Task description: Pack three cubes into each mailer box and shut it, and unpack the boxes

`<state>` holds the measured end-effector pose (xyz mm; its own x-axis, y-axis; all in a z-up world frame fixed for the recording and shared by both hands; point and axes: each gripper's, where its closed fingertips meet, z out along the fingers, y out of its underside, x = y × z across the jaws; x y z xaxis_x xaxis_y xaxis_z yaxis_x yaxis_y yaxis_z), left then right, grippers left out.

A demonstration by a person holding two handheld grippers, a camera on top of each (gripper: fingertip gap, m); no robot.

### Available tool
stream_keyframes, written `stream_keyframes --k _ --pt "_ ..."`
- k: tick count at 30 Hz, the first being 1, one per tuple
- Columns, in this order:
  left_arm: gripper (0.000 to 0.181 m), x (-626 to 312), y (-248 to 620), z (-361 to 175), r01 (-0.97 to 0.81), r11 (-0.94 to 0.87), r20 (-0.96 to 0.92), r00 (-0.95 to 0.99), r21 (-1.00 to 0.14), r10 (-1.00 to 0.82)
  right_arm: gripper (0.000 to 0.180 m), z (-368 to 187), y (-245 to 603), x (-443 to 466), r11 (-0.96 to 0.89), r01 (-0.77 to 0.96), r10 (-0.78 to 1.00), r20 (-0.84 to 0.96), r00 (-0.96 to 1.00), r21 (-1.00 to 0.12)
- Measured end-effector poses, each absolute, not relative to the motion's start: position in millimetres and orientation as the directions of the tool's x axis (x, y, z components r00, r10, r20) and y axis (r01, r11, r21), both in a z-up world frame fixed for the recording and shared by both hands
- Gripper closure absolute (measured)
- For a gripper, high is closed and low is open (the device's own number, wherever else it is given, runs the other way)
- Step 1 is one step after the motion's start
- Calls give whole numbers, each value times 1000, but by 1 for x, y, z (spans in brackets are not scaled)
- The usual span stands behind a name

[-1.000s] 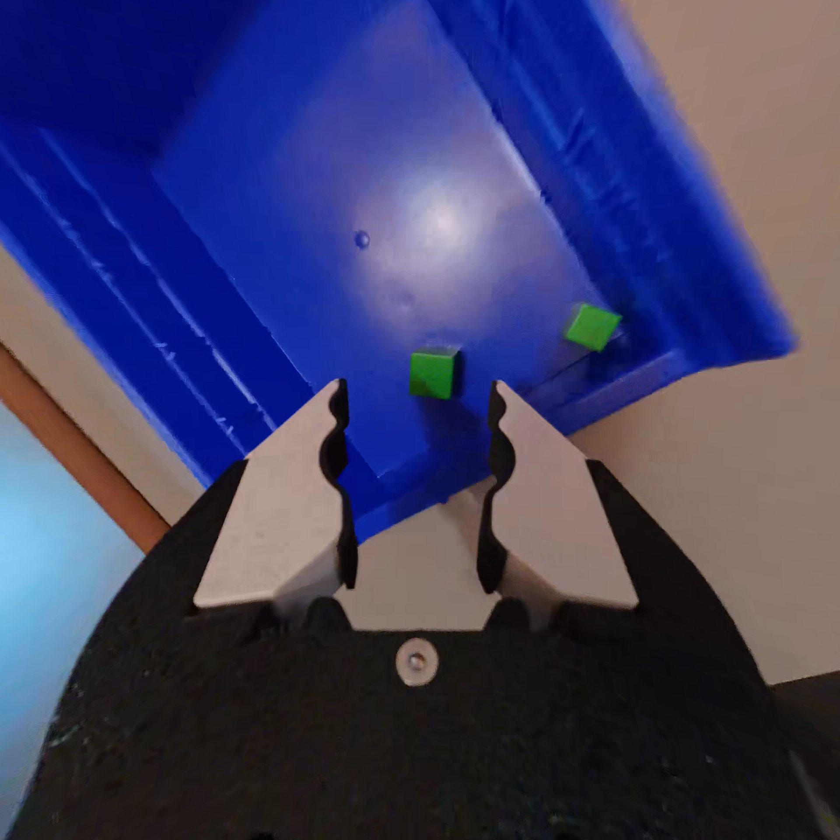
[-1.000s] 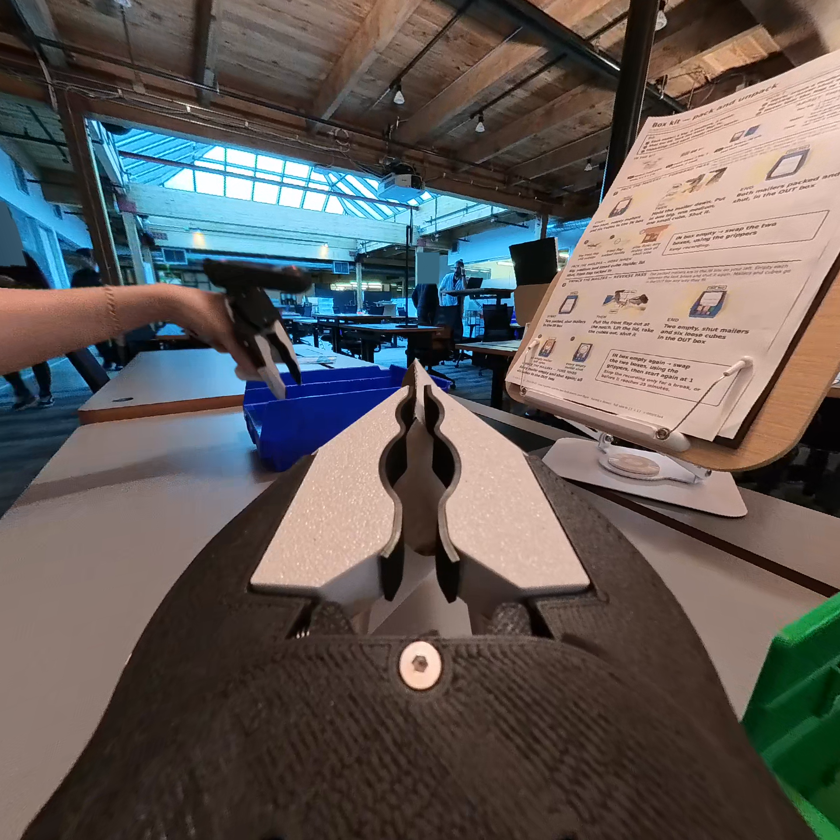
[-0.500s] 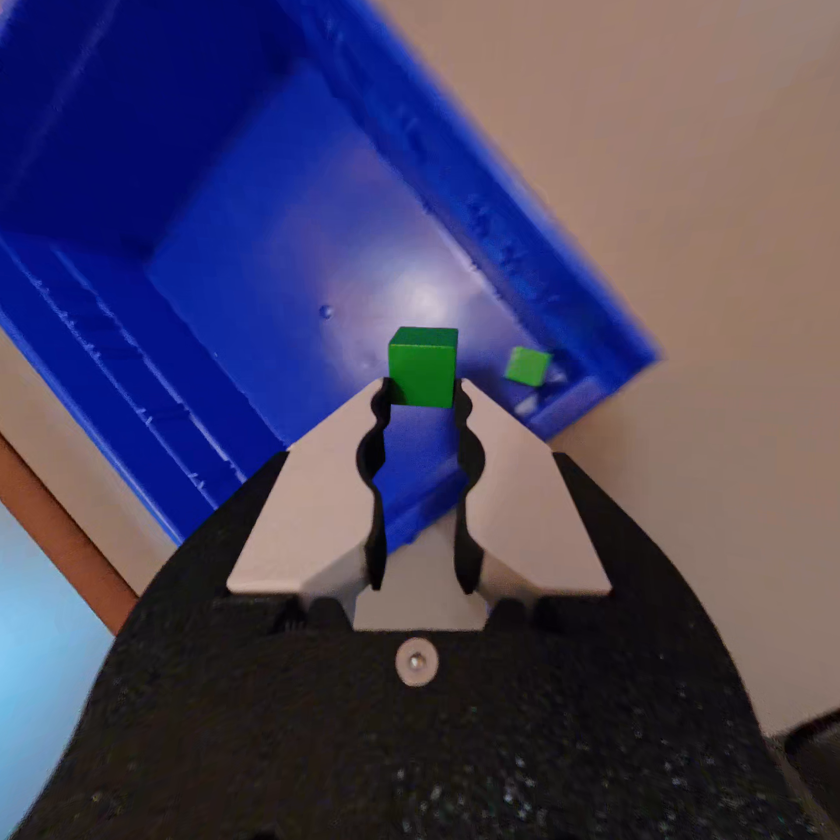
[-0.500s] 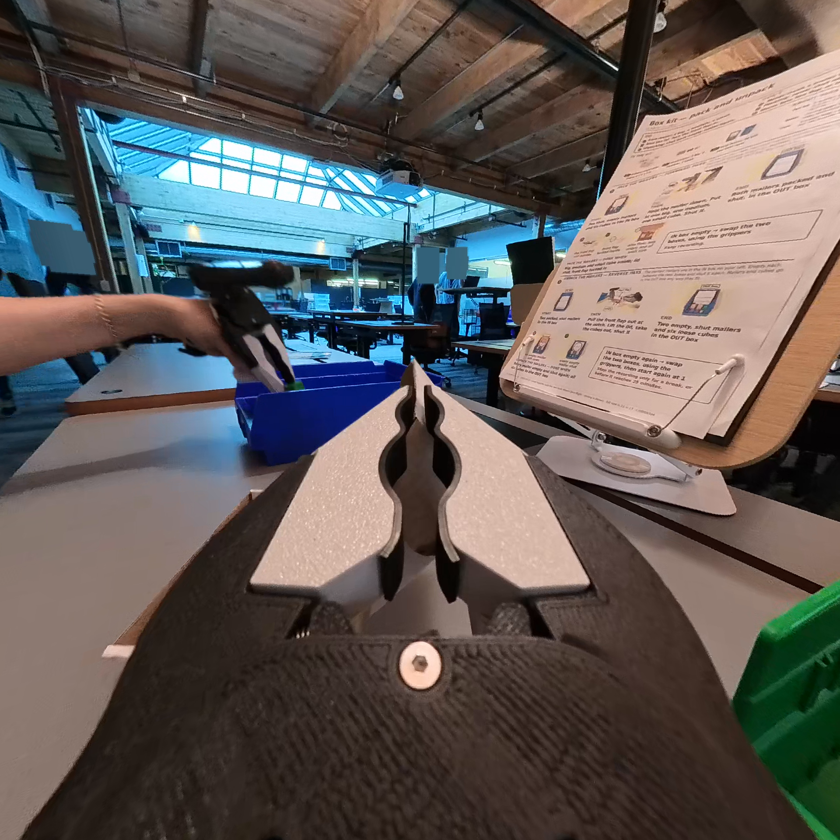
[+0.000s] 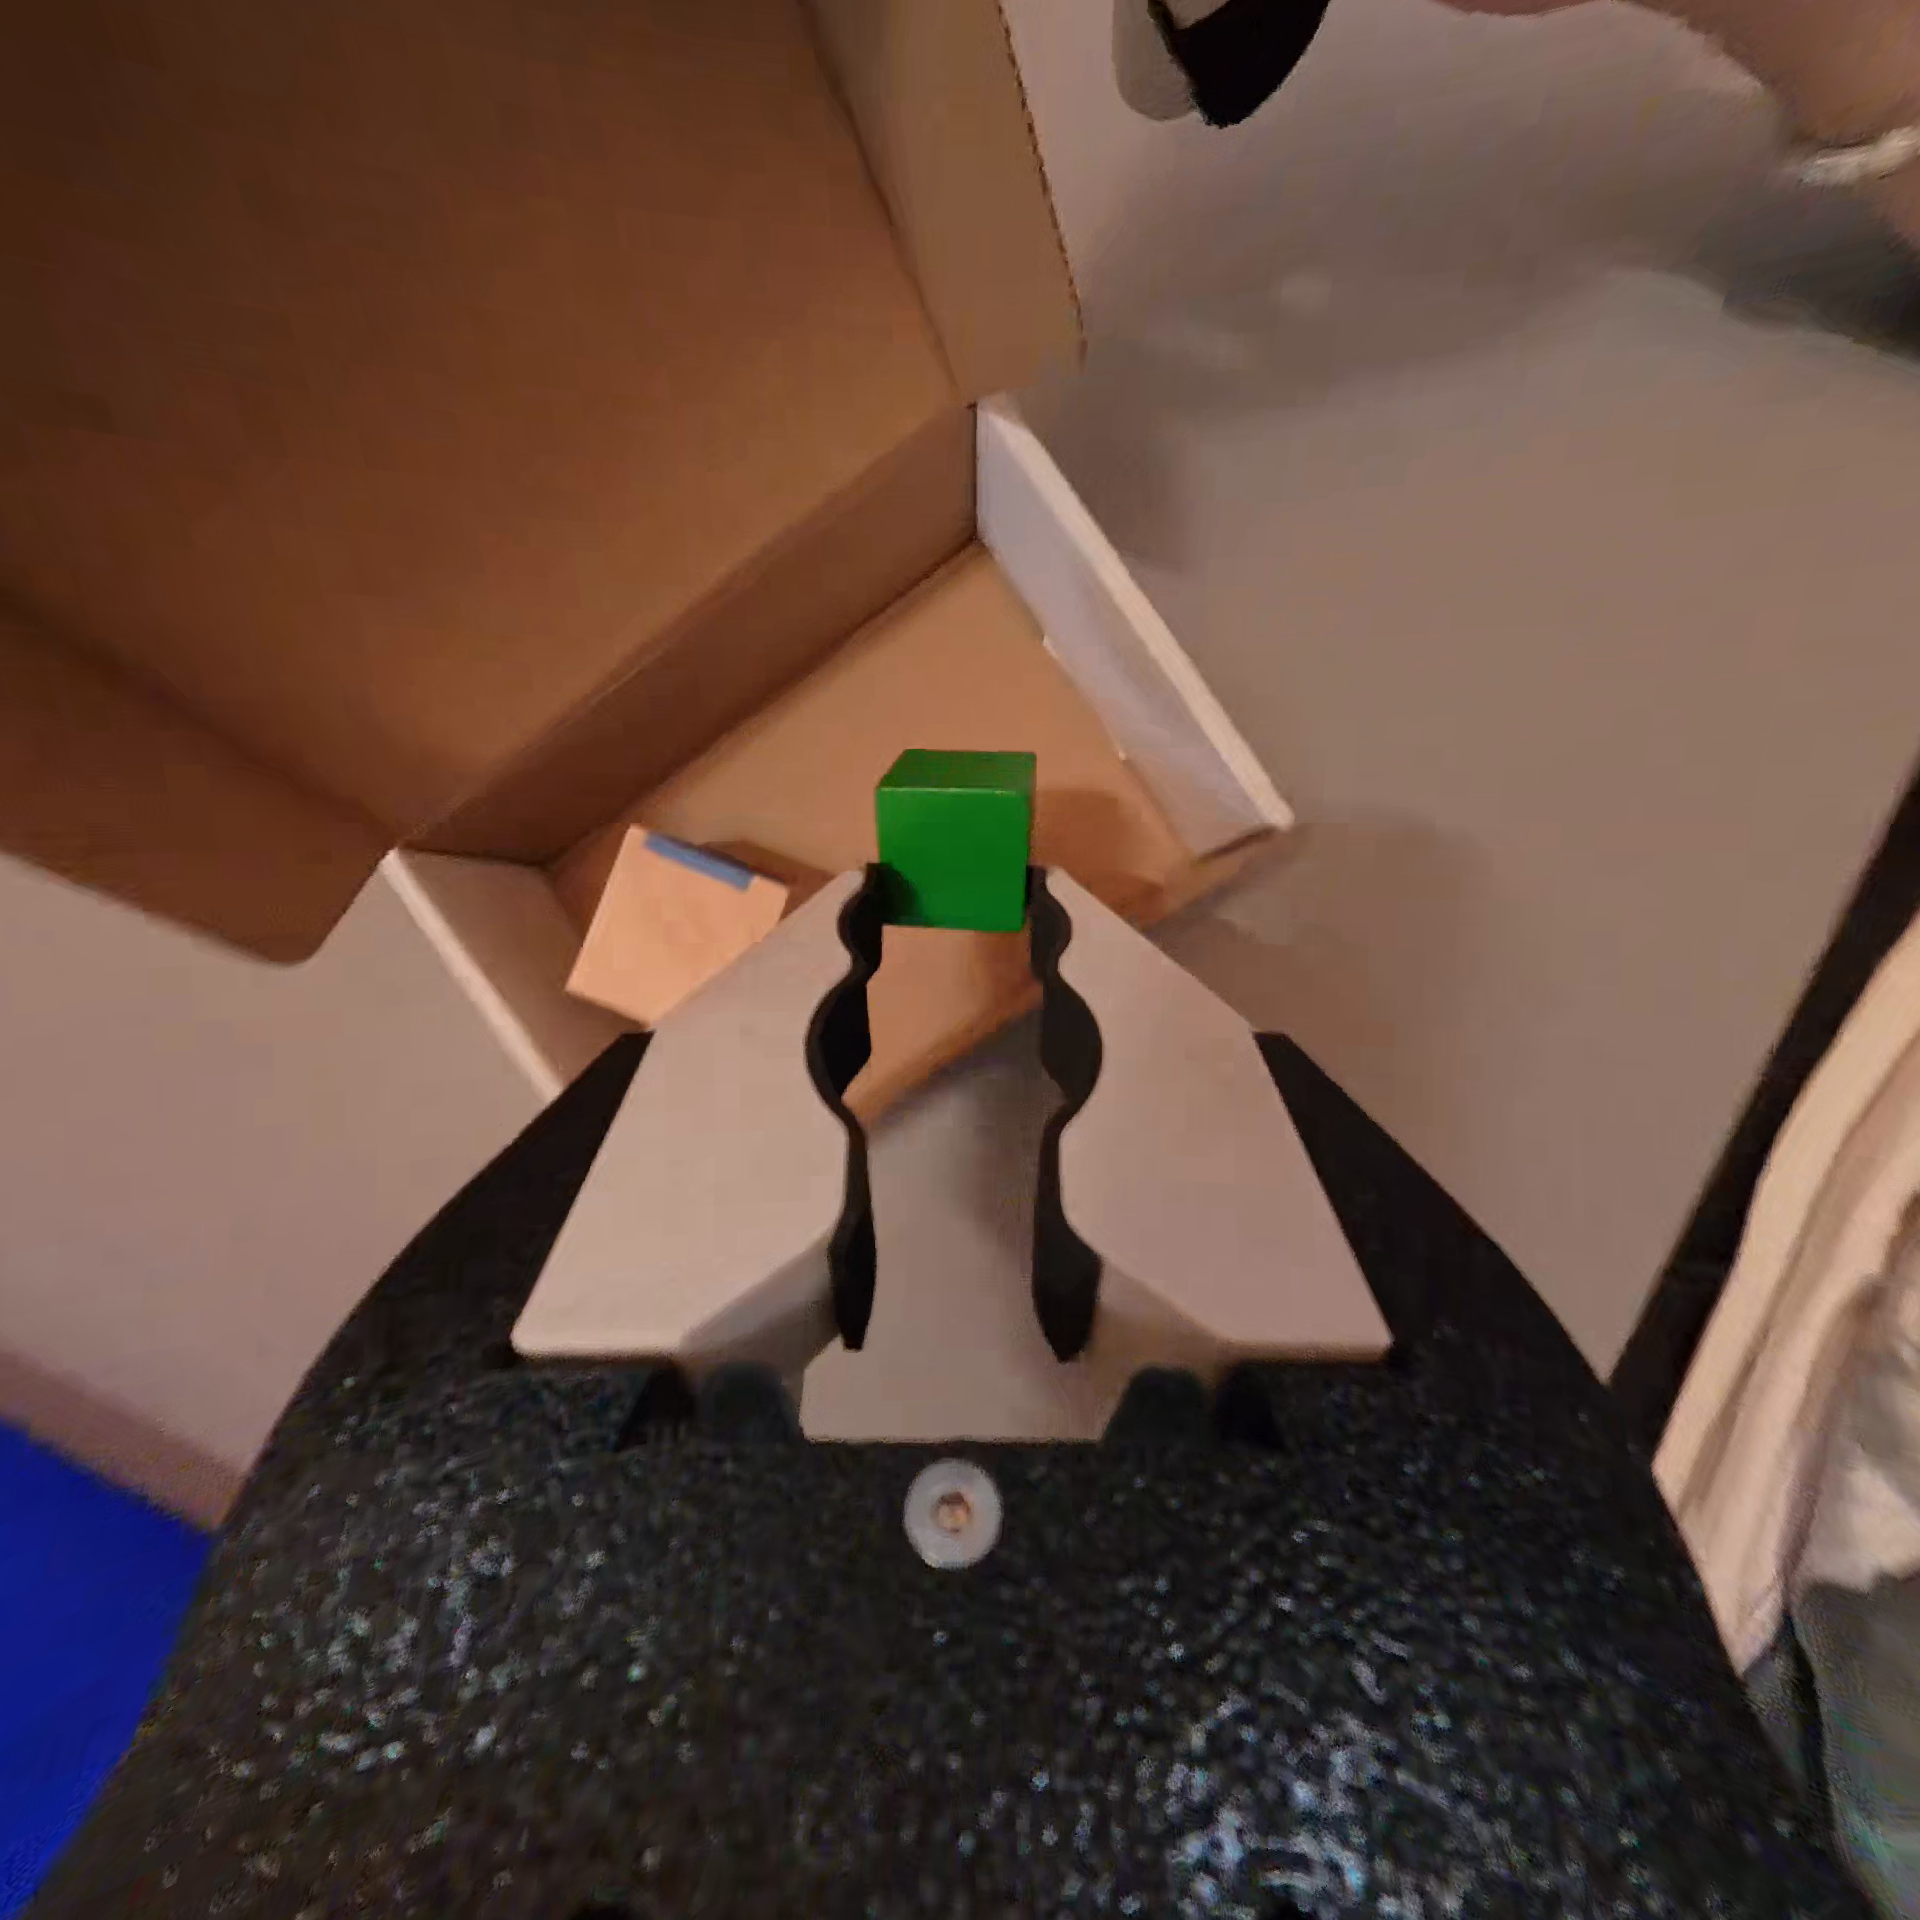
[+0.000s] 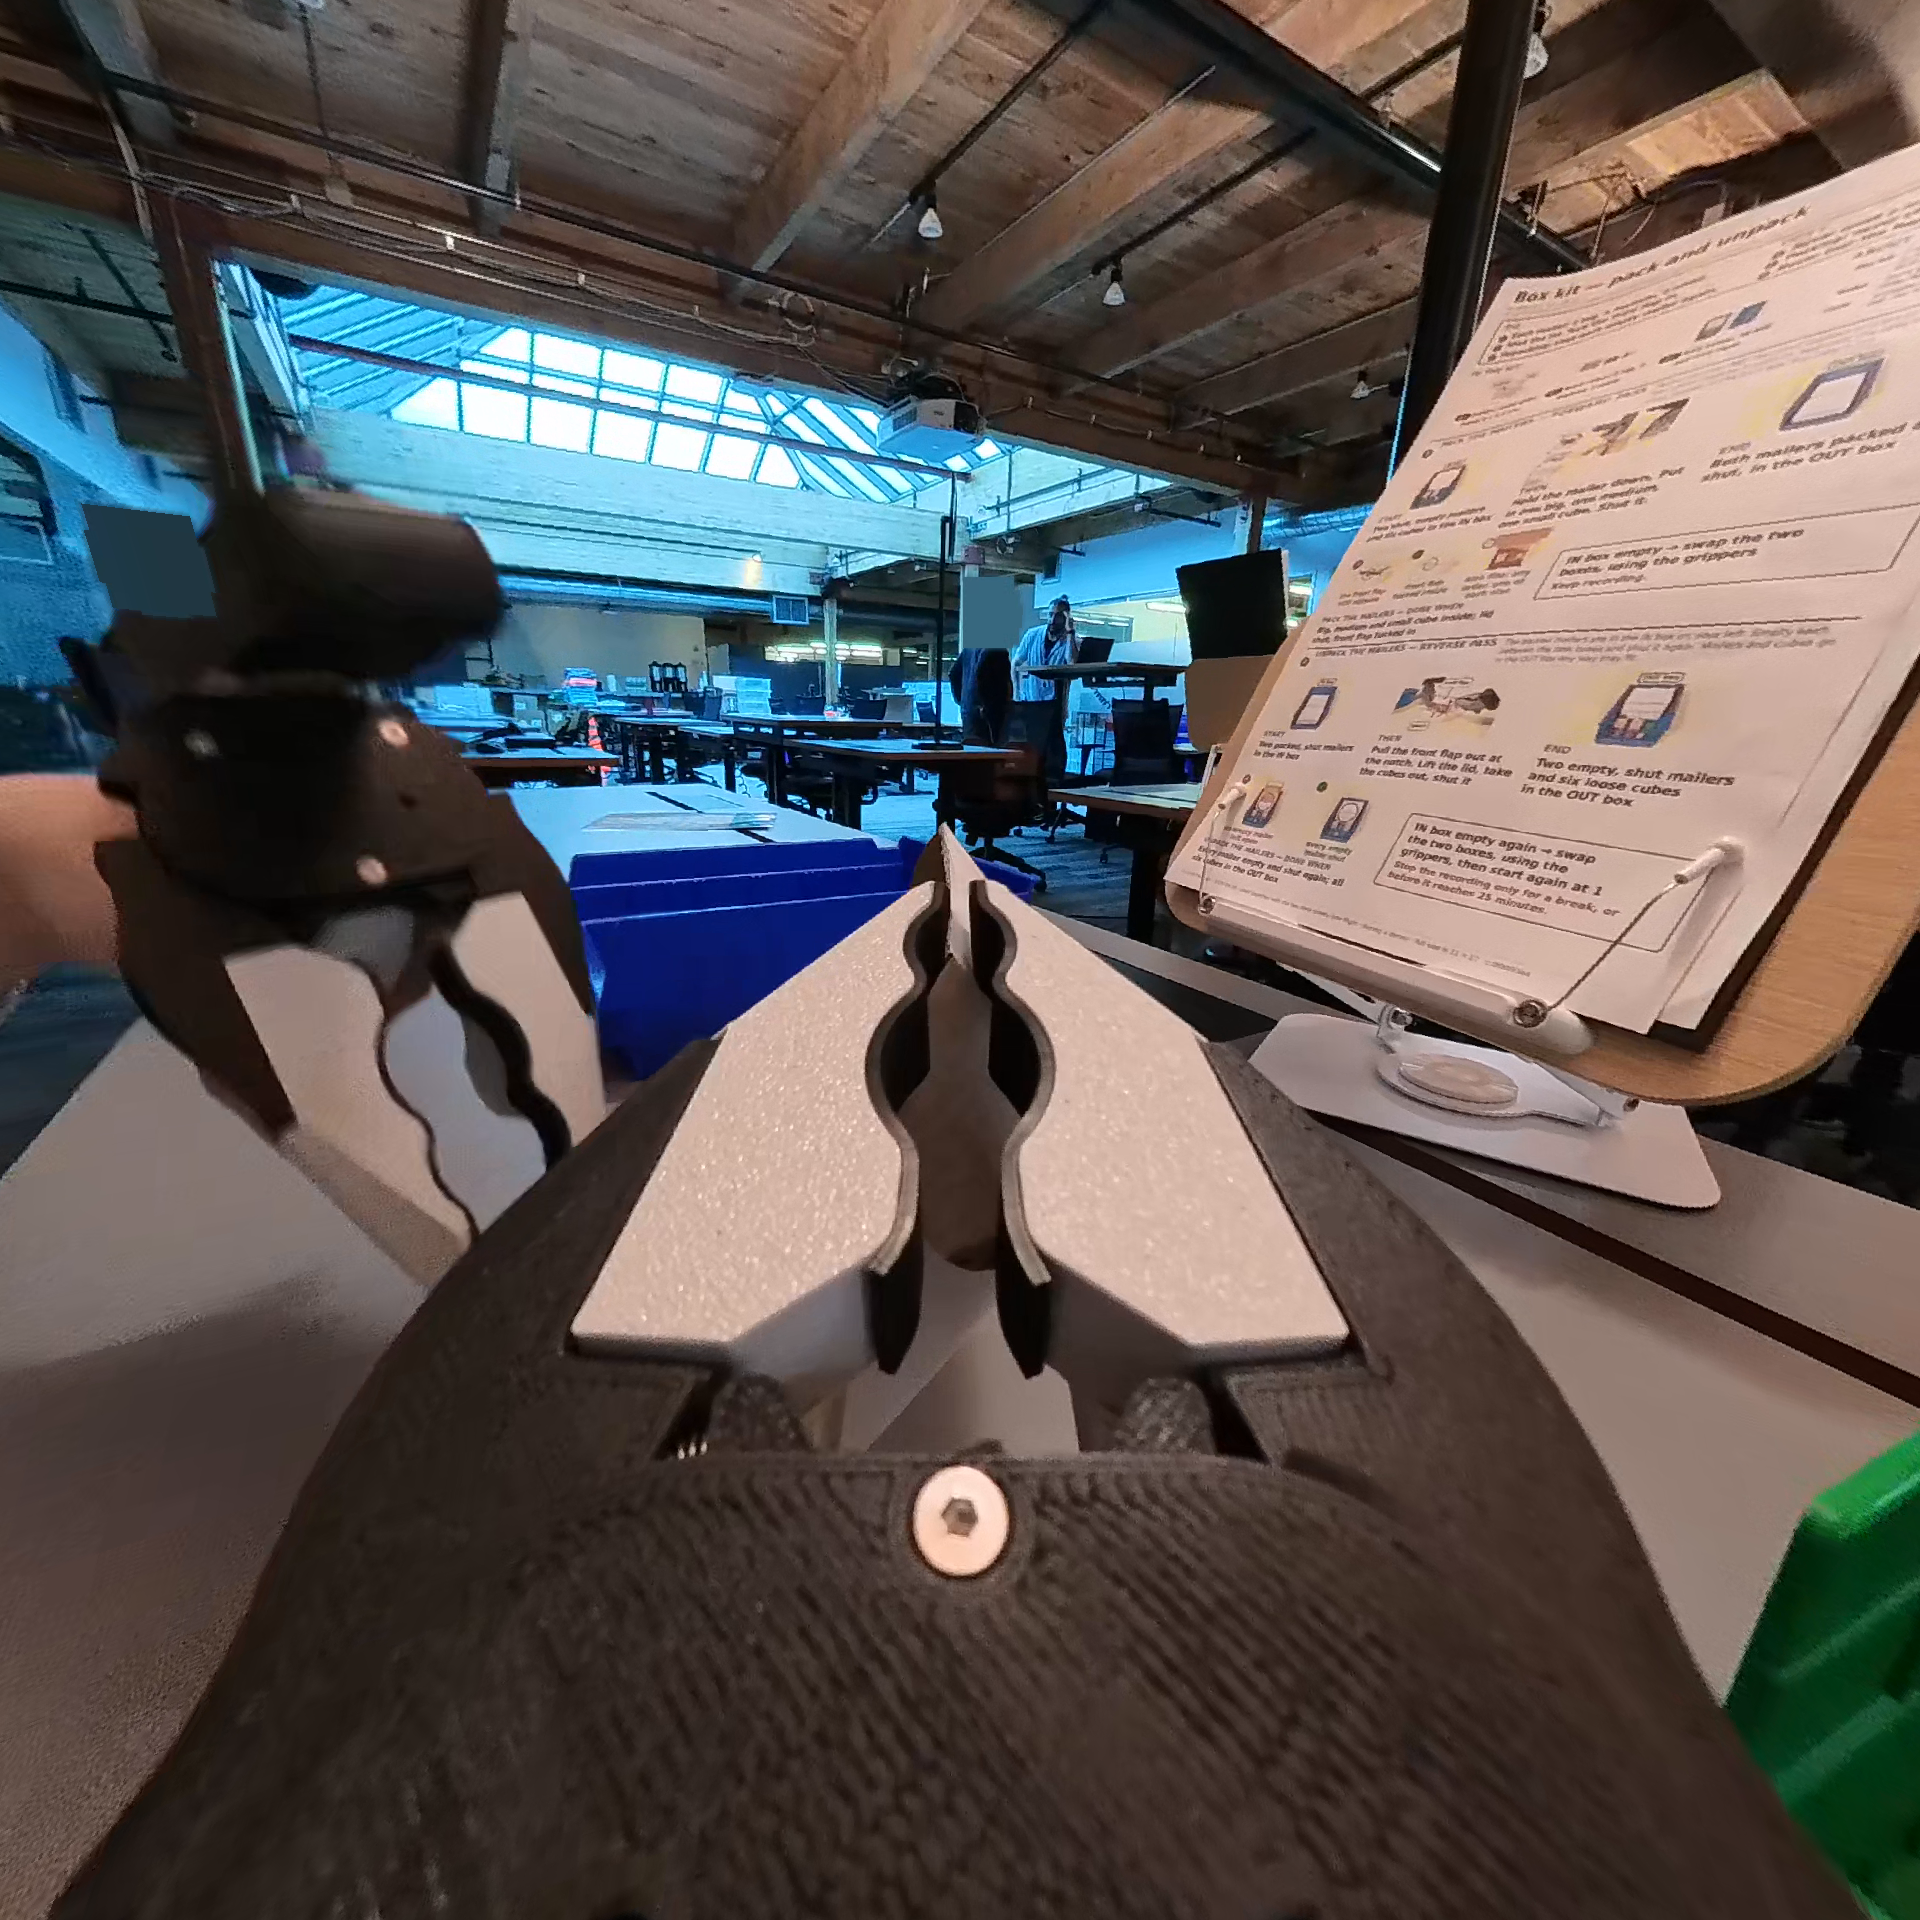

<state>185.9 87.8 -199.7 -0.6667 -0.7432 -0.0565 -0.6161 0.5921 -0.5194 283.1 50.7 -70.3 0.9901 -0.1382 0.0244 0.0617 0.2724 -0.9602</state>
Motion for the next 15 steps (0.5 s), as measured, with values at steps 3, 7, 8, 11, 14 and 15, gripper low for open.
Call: stream_keyframes --k 3,7,8,11,14,15 --pt "132 198 80 -217 -628 587 -78 -646 -511 -759 177 -71 50 282 269 67 -139 30 990 -961" --pt "122 185 75 -187 -573 535 -37 -661 -621 -750 177 -73 47 282 254 81 -144 45 989 -964" --pt "130 177 80 -171 -548 516 -34 -664 -658 -747 177 -74 47 283 251 83 -148 46 988 -965" --pt "147 155 139 -122 -507 478 -118 -587 -717 -801 177 -76 46 285 255 71 -151 33 988 -964" --pt "150 141 264 -100 -624 445 -304 -326 -642 -895 177 -76 46 288 258 57 -150 18 989 -964" --pt "148 136 305 -101 -684 415 -341 -250 -600 -906 177 -76 46 288 259 57 -150 18 989 -964"
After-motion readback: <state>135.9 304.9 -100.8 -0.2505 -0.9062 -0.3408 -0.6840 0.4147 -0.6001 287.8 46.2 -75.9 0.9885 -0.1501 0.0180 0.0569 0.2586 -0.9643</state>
